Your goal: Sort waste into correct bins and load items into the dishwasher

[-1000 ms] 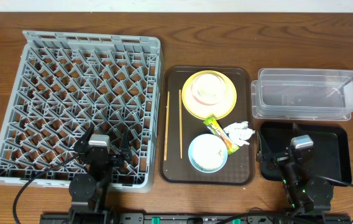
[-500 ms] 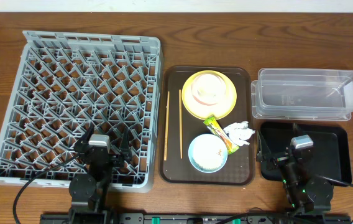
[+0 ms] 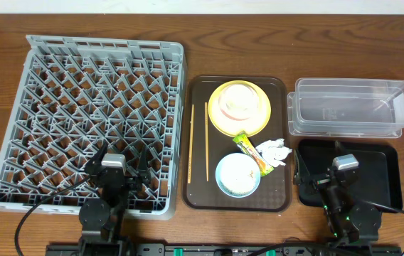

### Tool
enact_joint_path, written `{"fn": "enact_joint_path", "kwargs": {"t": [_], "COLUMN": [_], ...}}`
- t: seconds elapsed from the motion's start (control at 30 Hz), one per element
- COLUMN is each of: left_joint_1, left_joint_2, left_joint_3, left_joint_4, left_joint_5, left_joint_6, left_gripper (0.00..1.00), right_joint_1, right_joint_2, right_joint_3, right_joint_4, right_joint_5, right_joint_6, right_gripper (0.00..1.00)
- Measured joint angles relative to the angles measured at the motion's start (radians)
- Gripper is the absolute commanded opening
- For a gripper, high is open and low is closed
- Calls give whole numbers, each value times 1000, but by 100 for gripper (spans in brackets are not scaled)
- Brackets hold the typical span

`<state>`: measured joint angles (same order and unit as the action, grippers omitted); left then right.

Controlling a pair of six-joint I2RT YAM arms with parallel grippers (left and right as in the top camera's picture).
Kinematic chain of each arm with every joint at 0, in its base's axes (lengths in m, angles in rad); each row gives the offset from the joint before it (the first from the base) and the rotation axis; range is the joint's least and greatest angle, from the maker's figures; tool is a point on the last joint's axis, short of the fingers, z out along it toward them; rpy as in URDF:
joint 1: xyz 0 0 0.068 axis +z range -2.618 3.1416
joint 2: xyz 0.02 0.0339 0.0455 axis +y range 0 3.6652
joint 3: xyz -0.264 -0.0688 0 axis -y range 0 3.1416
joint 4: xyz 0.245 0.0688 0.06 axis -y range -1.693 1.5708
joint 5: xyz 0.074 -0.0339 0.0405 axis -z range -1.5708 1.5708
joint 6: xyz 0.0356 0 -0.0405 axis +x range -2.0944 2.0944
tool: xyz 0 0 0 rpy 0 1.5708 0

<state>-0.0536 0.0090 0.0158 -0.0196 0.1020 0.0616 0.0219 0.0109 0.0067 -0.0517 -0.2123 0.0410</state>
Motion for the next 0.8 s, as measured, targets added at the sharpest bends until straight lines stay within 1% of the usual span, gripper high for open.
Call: {"fn": "enact_joint_path", "kwargs": {"t": [0.57,0.8], "left_joint_1": [0,0], "left_joint_2": [0,0], "left_joint_3": [0,11], "left_joint_4": [13,90], "left_joint_5": [1,97], "left_joint_6": [3,-81], "left_gripper": [94,94], "right_joint_1": [0,0], "right_joint_2": [0,0], "right_joint_3": [0,0], "right_joint_4": [0,0], "right_joint_5": [0,0], "right_joint_6": [0,0], "right_gripper": [99,99]}}
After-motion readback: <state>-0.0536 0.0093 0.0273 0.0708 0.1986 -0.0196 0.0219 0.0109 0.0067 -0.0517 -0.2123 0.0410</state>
